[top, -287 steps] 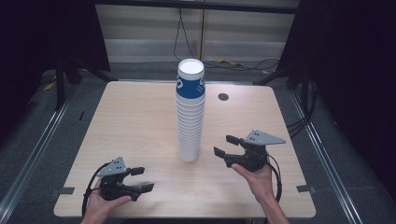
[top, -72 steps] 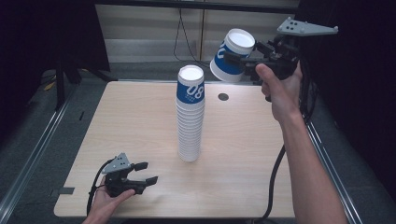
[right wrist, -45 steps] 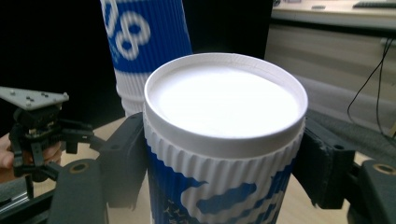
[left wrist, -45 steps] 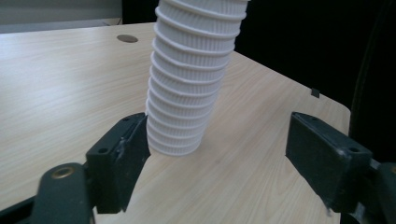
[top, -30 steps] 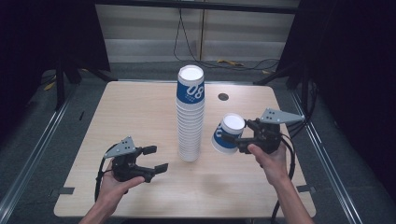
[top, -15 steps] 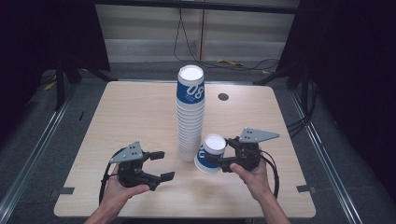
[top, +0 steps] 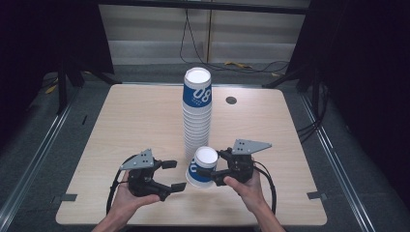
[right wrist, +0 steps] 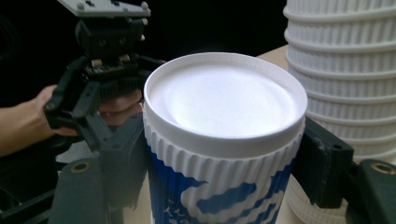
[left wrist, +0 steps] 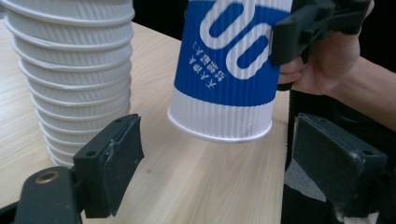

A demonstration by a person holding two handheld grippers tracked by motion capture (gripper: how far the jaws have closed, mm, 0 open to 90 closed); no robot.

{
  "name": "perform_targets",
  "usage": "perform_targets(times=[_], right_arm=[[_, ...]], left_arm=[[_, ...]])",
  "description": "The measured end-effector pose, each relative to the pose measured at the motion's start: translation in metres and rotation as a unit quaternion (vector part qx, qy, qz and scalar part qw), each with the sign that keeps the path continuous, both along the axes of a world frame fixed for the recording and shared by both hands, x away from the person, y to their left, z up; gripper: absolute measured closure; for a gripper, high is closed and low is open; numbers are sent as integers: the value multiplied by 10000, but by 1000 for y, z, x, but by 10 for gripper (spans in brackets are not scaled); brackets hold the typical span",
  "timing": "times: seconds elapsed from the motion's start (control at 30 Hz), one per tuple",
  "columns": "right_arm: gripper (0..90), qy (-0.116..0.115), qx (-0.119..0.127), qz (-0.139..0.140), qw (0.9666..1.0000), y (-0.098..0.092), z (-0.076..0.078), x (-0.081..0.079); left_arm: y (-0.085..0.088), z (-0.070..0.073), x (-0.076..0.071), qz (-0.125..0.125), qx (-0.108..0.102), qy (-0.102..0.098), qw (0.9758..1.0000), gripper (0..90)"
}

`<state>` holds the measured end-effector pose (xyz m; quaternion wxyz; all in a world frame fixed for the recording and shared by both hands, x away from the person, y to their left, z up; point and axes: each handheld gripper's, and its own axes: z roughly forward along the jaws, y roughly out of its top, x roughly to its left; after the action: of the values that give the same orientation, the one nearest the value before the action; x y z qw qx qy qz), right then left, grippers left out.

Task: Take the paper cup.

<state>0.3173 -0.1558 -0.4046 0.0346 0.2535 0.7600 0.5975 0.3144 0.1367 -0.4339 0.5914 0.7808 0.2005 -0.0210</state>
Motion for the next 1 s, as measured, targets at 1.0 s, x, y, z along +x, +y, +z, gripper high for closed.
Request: perform_targets(times=[1.0], right_arm=[[280,44,152,359,9992,28,-2,-6]], left_arm=[[-21,-15,-1,-288,60,33,9996,123]])
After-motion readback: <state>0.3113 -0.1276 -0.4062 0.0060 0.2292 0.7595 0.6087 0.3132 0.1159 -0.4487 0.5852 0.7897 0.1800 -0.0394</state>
